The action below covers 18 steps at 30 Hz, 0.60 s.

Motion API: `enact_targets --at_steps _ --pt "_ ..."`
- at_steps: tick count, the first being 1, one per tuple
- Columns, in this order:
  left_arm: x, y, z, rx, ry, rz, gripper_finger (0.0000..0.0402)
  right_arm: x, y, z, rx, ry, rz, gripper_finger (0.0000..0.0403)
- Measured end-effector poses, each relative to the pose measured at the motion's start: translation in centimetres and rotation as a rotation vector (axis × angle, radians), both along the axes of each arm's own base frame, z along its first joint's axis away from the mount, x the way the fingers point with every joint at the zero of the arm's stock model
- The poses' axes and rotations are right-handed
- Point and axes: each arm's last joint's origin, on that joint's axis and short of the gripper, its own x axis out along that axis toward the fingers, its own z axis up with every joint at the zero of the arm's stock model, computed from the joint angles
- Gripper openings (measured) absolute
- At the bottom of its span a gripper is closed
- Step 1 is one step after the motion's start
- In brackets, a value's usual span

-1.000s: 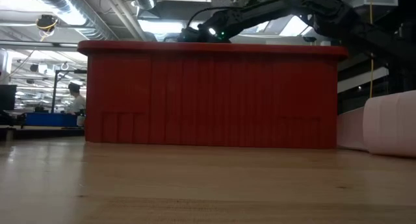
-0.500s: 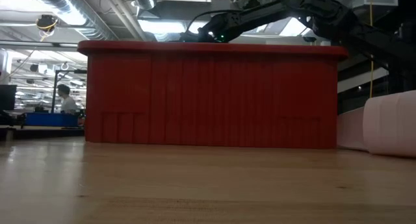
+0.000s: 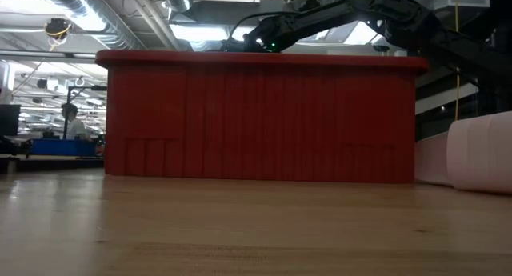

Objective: Pick and place slides into bin
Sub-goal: Put the left pink slipper into the red bin, then put the pink slipper into the red bin

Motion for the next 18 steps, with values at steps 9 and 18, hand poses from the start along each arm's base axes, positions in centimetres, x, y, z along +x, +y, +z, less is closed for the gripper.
enact_targets --at_steps 9,18 --pt "-0.25 0.13 -0.33 0.021 0.045 0.001 0.0089 0.08 0.02 -0.01 0.017 -0.015 0.008 0.0063" --pt "-0.20 0.01 -0.42 -0.011 0.062 -0.041 0.0088 0.24 -0.04 0.10 0.011 -0.052 -0.009 0.0118"
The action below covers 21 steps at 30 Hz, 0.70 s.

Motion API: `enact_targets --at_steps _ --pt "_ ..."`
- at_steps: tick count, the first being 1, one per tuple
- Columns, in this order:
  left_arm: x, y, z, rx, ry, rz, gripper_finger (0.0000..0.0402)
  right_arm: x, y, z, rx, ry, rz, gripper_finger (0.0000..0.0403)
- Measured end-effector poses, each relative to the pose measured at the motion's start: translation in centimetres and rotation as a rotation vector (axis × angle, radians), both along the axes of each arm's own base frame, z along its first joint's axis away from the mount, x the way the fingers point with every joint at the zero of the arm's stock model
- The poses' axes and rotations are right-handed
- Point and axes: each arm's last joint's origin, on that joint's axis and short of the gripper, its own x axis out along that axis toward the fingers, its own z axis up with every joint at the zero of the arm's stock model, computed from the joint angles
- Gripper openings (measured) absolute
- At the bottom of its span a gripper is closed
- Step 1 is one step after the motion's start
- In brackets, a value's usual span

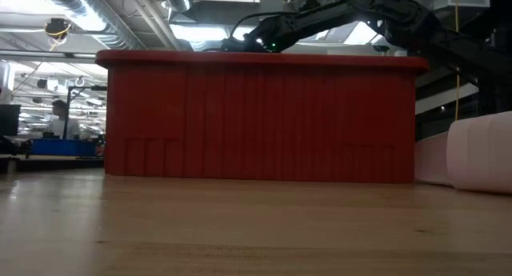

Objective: Pick and place slides into bin
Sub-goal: Put the pink slipper into the red bin

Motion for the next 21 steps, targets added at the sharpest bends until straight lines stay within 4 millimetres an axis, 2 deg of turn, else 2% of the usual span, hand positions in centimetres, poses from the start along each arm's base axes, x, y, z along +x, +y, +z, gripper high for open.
enact_targets --at_steps 12,21 --pt "0.0 0.0 0.0 -0.012 -0.007 0.004 0.0088 -0.1 -0.1 0.0 0.001 0.002 0.002 0.0119" --pt "0.0 0.0 0.0 -0.020 -0.012 0.007 0.0088 0.0 0.9 2.0 -0.013 -0.013 0.040 0.0119"
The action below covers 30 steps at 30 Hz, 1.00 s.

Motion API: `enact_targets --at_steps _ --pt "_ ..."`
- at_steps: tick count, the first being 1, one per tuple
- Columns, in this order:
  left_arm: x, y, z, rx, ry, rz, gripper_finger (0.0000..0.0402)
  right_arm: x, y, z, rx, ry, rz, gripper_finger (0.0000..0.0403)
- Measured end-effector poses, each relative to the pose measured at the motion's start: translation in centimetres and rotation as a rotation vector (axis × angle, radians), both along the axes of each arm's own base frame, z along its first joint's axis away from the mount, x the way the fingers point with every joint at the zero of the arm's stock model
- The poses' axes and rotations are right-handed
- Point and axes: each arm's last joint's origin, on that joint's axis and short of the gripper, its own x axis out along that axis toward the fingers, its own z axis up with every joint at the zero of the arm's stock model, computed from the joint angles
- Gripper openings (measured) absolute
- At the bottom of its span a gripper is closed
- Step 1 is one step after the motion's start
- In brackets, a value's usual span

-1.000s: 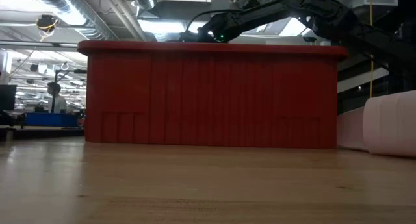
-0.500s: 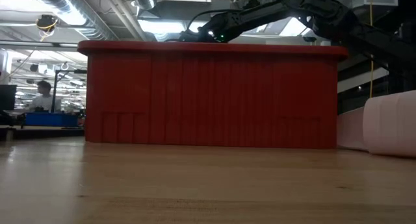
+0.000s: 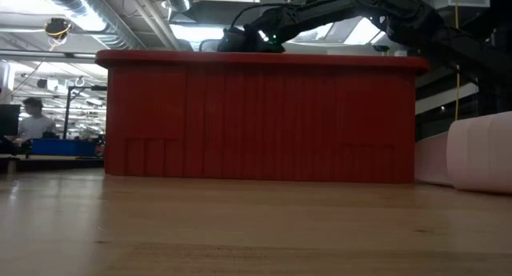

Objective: Pick and place slides into bin
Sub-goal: Put the pink slipper into the red bin

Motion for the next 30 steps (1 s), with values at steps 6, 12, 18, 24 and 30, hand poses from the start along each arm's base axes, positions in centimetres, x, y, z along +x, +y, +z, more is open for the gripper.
enact_targets --at_steps 6,12,18,24,30 --pt "0.0 0.0 0.0 0.000 -0.001 0.001 0.0088 -0.3 1.5 1.8 0.011 -0.007 0.034 0.0119" --pt "0.0 0.0 0.0 -0.003 -0.003 0.002 0.0088 -0.9 2.3 3.8 -0.002 -0.012 0.061 0.0119" --pt "0.0 0.0 0.0 -0.007 -0.004 0.001 0.0088 -2.6 3.3 7.3 -0.016 -0.003 0.099 0.0119" --pt "0.0 -0.1 -0.1 -0.048 -0.002 -0.022 0.0088 -5.2 5.7 12.4 -0.028 -0.104 0.084 0.0118" --pt "0.0 -0.1 -0.1 -0.057 0.003 -0.033 0.0088 -7.8 9.1 16.5 -0.053 -0.115 0.177 0.0054"
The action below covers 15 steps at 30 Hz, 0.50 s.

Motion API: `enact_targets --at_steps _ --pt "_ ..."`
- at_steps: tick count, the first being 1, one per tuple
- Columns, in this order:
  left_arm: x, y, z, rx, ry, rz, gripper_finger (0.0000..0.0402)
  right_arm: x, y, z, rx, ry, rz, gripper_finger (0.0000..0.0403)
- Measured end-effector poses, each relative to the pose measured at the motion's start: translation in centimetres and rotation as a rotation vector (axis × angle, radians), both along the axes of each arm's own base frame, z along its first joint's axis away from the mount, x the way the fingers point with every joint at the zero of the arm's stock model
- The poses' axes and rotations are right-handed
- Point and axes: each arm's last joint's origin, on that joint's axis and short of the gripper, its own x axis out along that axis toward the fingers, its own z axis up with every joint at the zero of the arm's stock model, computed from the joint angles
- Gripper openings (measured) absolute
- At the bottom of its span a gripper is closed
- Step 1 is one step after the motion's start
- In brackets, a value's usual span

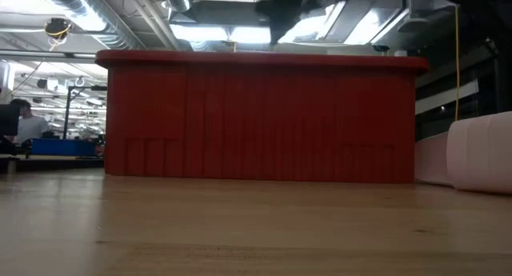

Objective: Pick and place slides into bin
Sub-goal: Put the pink slipper into the red bin

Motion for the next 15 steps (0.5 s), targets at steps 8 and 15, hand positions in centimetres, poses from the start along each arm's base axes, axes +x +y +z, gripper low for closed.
enact_targets --at_steps 8,15 --pt "0.0 0.0 0.0 0.000 0.000 -0.001 0.0088 -4.5 6.5 4.3 0.011 0.017 0.149 0.0006" --pt "0.0 -0.1 -0.1 -0.025 0.016 -0.036 0.0088 -8.5 11.9 6.6 0.230 -0.125 0.178 0.0005"
